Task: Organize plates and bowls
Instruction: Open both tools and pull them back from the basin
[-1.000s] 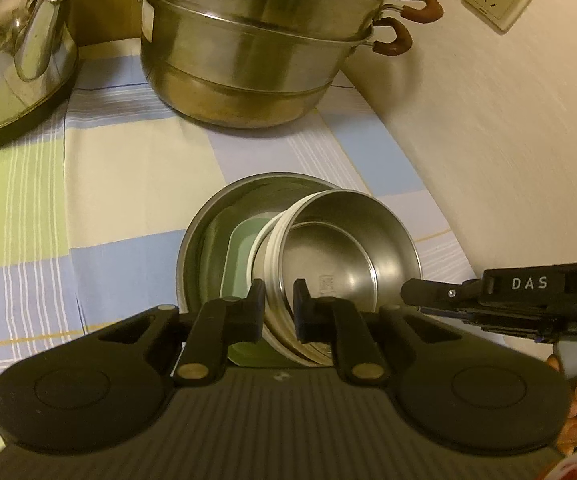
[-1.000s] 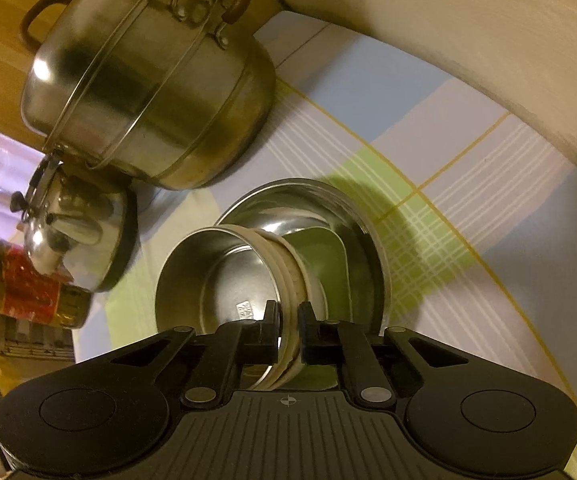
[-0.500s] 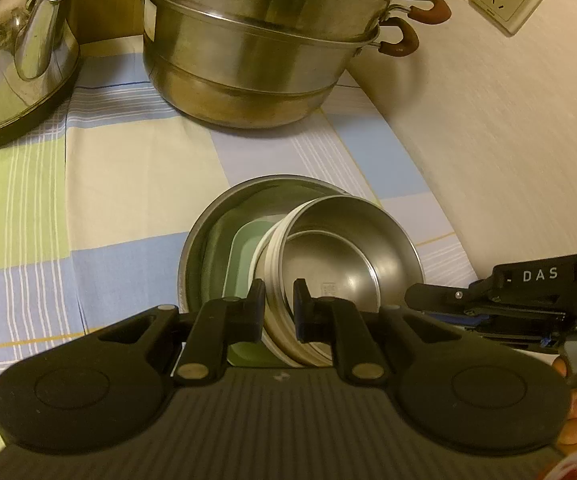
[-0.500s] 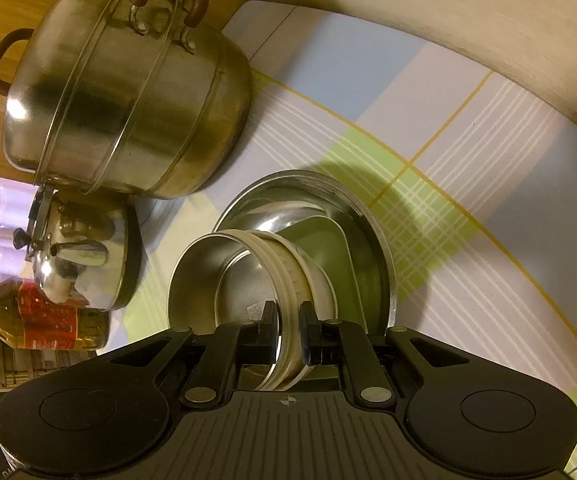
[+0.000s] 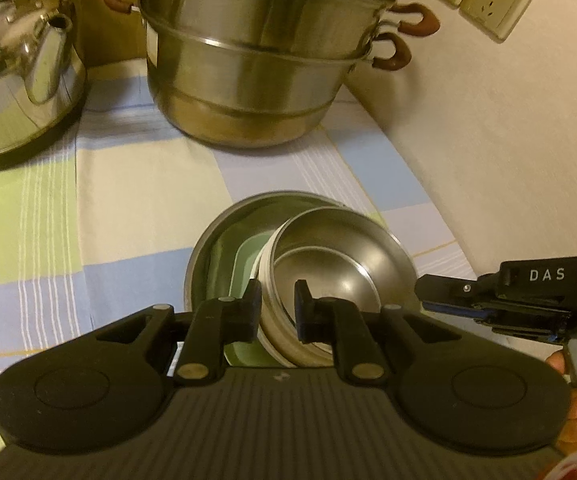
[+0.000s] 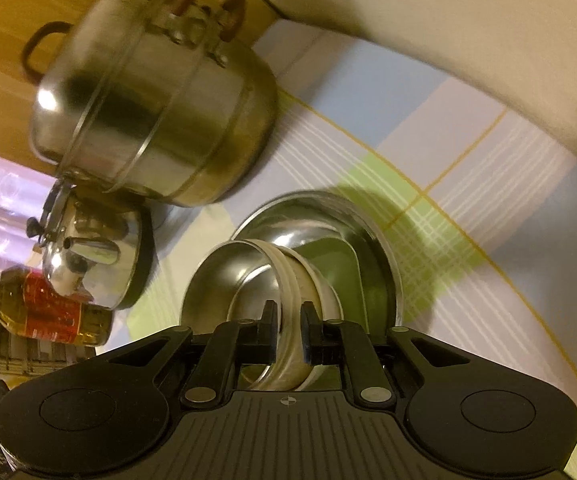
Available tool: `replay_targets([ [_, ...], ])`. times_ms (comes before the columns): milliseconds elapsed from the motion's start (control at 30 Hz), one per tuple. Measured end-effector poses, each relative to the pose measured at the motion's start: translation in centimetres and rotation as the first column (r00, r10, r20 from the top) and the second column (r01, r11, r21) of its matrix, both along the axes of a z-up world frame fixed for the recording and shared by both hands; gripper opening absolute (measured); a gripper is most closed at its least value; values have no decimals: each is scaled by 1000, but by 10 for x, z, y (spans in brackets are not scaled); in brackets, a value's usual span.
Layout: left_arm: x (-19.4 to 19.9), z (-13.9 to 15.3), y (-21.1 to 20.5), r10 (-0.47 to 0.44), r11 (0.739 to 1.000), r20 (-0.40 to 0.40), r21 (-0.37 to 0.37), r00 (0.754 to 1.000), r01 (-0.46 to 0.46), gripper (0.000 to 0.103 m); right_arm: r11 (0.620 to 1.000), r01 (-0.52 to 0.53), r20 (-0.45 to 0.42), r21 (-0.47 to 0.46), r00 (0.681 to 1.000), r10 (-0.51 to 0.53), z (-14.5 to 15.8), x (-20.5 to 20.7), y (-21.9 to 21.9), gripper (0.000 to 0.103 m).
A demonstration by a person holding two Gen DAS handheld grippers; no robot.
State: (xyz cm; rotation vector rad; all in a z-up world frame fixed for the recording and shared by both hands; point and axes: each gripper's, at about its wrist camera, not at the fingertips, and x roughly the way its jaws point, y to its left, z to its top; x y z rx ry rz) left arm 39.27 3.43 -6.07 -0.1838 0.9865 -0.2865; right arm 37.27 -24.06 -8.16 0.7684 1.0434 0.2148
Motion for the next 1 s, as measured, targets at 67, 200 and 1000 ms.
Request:
replay_targets([
  [67, -6, 6, 1, 7, 1000, 23, 7, 1000, -7, 16, 1000, -6, 36, -6, 999, 6, 6, -5, -1, 15],
  [200, -25, 21, 1, 12, 999, 84, 39, 996, -15, 17, 999, -14, 118, -31, 993, 18, 20, -22, -4, 42],
  [1000, -212, 67, -11, 46, 987, 219, 143, 975, -78, 47, 909, -173, 290, -378, 911, 294, 40, -183, 20, 61],
])
